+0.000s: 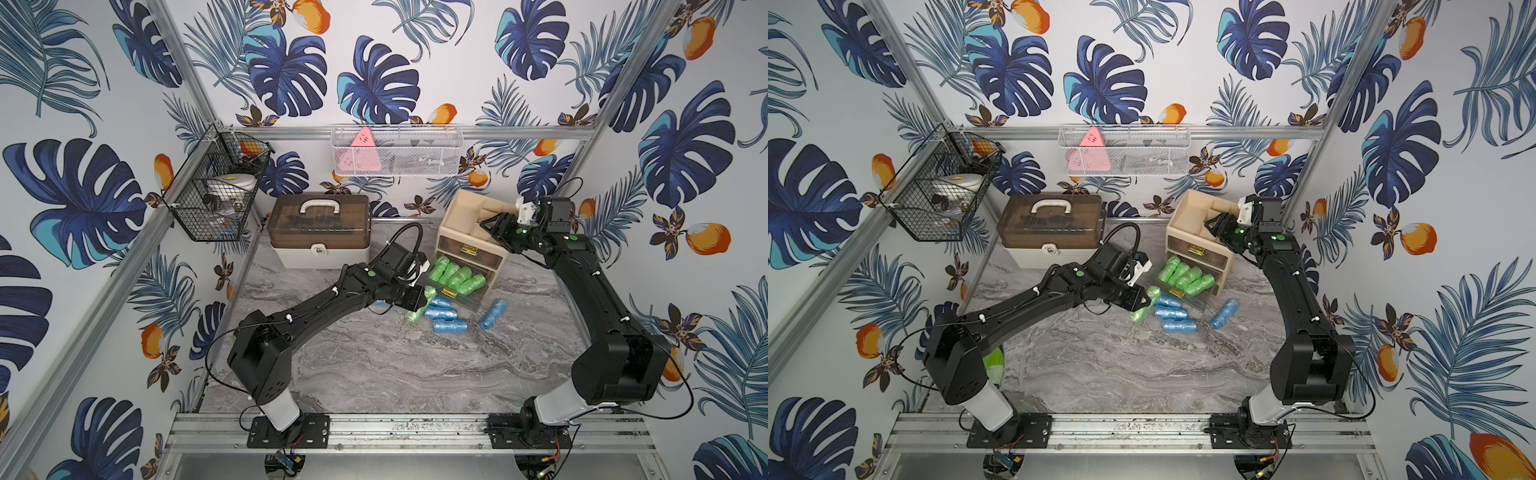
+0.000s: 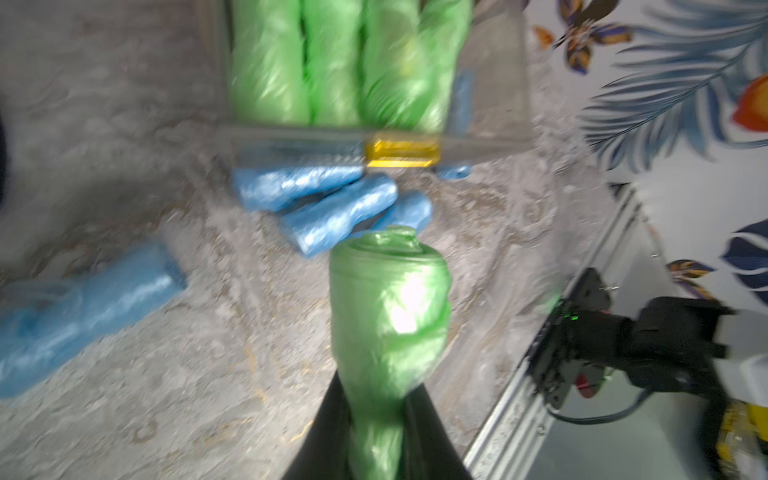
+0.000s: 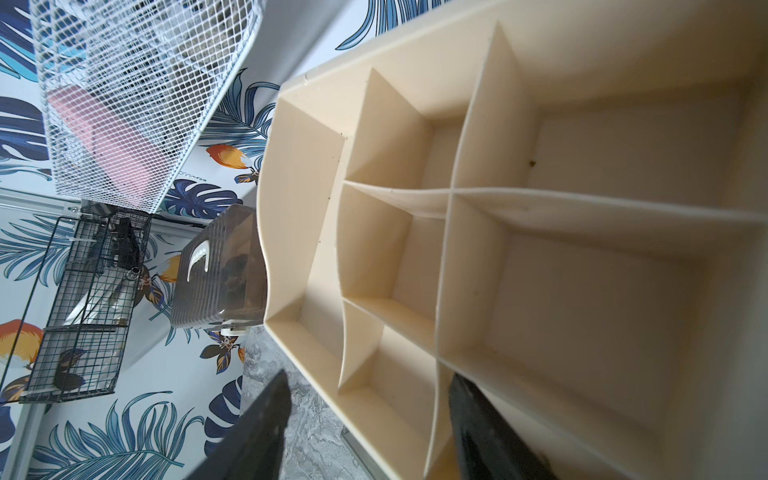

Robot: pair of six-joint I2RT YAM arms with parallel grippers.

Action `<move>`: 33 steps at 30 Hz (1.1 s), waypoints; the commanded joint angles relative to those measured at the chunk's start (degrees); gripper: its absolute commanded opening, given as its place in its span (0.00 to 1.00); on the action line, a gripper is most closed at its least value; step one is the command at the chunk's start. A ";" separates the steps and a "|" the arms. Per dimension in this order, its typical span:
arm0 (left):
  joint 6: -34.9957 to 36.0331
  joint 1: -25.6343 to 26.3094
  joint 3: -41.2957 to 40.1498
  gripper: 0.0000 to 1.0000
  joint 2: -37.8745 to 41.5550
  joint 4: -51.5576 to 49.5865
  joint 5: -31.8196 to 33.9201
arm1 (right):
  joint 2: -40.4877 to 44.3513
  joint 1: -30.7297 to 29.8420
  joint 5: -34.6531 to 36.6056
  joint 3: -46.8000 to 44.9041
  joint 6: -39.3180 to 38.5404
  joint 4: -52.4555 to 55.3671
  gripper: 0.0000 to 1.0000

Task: Sort the rolls of trash bags by color and place them into the drawer
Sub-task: Pick up the roll of trash bags from the center of the board, then place the roll of trash bags in the drawer.

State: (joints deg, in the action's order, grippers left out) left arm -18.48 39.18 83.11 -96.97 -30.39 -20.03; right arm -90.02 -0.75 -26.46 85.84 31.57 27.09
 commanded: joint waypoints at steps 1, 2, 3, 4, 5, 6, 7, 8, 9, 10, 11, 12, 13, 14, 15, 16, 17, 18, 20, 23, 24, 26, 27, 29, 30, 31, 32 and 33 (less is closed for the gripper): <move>-3.57 0.00 4.87 0.21 -2.80 5.66 -6.75 | -0.31 -0.08 -0.67 0.68 0.35 1.83 0.63; -4.36 0.04 6.85 0.21 -4.24 6.99 -7.50 | -0.40 -0.05 -0.57 0.79 0.42 1.90 0.63; -4.95 0.24 8.78 0.21 -5.60 8.18 -7.99 | -0.49 -0.05 -0.54 0.98 0.32 2.01 0.63; -4.87 0.44 10.49 0.21 -6.86 9.01 -7.67 | -0.58 -0.06 -0.46 1.20 0.24 2.20 0.63; -4.69 0.91 12.15 0.21 -8.06 10.08 -6.68 | -0.71 -0.05 -0.36 1.47 0.11 2.37 0.63; -4.31 1.49 13.36 0.21 -9.17 11.27 -5.53 | -0.85 -0.04 -0.35 1.60 0.13 2.35 0.63; -4.15 1.84 14.08 0.21 -10.20 12.55 -4.57 | -0.86 -0.06 -0.36 1.69 0.08 2.33 0.63; -4.06 2.27 14.65 0.21 -11.05 14.30 -3.32 | -0.99 -0.04 -0.43 1.69 0.24 2.18 0.63; -3.86 2.67 15.00 0.21 -12.00 16.23 -2.49 | -1.02 -0.05 -0.43 1.73 0.25 2.10 0.63; -3.63 3.15 15.06 0.21 -12.67 17.99 -1.67 | -1.09 -0.08 -0.43 1.82 0.20 2.17 0.63; -2.92 3.74 14.97 0.22 -13.34 19.80 -0.41 | -1.20 -0.06 -0.43 1.93 0.18 2.18 0.63; -2.19 4.26 14.65 0.22 -13.94 21.63 0.79 | -1.23 -0.04 -0.44 1.96 0.21 2.20 0.63; -1.56 4.82 14.41 0.22 -14.41 23.12 1.78 | -1.30 0.04 -0.44 1.96 0.24 2.18 0.63; -1.01 5.31 14.10 0.22 -14.90 24.79 3.07 | -1.30 0.05 -0.52 1.87 0.21 2.18 0.63; -0.65 5.62 13.71 0.22 -15.37 26.57 3.61 | -1.21 0.13 -0.52 1.76 0.24 2.22 0.63; -0.39 5.94 13.42 0.22 -15.80 27.68 4.27 | -1.12 0.14 -0.52 1.70 0.21 2.11 0.63; 0.03 6.29 13.44 0.22 -16.32 28.84 5.28 | -1.08 0.22 -0.52 1.60 0.20 2.03 0.63; 0.49 6.65 13.67 0.22 -16.94 29.78 6.14 | -1.04 0.31 -0.53 1.43 0.23 2.00 0.63; 1.05 7.17 15.03 0.22 -18.33 29.91 7.22 | -0.95 0.53 -0.61 1.27 0.27 1.86 0.63; 2.12 7.74 16.81 0.22 -20.19 29.05 9.06 | -0.95 0.73 -0.83 1.26 0.29 1.88 0.63; 2.38 7.91 16.95 0.23 -20.67 29.40 9.53 | -0.94 0.72 -0.92 1.26 0.32 1.85 0.63; 2.72 8.09 18.06 0.23 -22.01 28.47 10.53 | -1.12 0.75 -1.13 1.51 0.22 2.00 0.63; 2.96 8.06 18.98 0.23 -22.73 27.36 10.92 | -1.21 0.75 -1.14 1.63 0.14 2.08 0.63; 3.42 8.12 20.40 0.24 -23.97 25.46 12.00 | -1.11 0.84 -1.14 1.56 0.15 2.05 0.63; 3.78 8.14 21.24 0.24 -24.54 24.43 12.04 | -1.12 0.89 -1.19 1.61 0.20 1.92 0.63; 3.94 8.17 22.02 0.24 -25.15 23.35 11.97 | -1.21 0.93 -1.36 1.60 0.21 1.91 0.63; 3.98 8.18 22.58 0.25 -25.60 22.27 11.58 | -1.30 0.93 -1.49 1.82 0.18 2.01 0.63; 4.11 8.35 22.79 0.26 -25.89 21.63 11.23 | -1.37 0.90 -1.49 1.96 0.08 2.15 0.63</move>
State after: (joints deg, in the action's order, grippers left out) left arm -16.14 47.29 104.64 -122.13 -6.44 -9.15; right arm -91.20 0.12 -27.53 87.31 31.90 28.18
